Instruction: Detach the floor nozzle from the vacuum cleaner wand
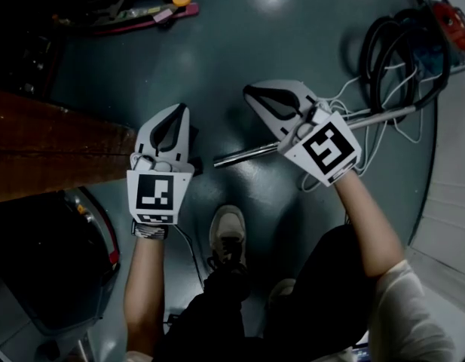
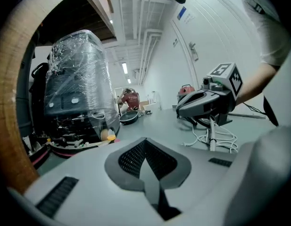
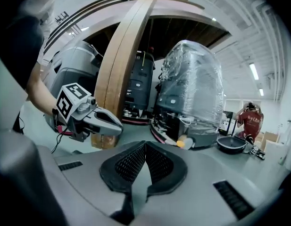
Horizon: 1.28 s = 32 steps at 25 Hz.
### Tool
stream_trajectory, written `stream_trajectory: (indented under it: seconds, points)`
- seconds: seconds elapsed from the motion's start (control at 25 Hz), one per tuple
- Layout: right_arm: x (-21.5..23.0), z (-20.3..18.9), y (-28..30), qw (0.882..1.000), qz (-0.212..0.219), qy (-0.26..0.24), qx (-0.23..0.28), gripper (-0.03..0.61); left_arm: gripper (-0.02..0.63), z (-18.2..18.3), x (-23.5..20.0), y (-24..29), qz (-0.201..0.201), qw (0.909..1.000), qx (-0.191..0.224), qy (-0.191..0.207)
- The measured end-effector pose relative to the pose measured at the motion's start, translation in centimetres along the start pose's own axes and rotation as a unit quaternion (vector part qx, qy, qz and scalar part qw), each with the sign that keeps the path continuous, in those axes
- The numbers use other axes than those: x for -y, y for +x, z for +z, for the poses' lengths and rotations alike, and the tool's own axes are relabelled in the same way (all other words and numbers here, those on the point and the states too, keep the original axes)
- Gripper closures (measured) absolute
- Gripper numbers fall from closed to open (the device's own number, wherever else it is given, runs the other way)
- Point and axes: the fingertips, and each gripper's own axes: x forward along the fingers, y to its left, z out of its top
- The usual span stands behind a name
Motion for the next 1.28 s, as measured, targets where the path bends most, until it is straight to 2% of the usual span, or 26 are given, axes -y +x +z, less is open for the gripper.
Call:
stream_trajectory:
  seconds: [0.12,0.48,0.64,1.28]
  points:
    - [0.9,1.7,-1.0,1.000,-0.020,-0.003,0.018,0.549,0.612,2.0,-0.5,-0.4,0.009,0.9999,0.012,-0.003]
    - [2.0,4.6,-2.3,0.997,-0.052,-0.008,0.048,0.551,0.612,6.0,-0.9,-1.1,0.031,0.9977,0.045,0.040]
    - [1.8,5.0,-2.3,0.997,-0.053,-0.017,0.048,0.551,0.612,6.5,-0.8,-1.0,0.032,0.9969,0.047,0.055]
    - [0.9,5.2,-1.5,0.998,-0.042,-0.024,0.041,0.551,0.612,5.6,-1.5,-1.8,0.031,0.9975,0.037,0.052]
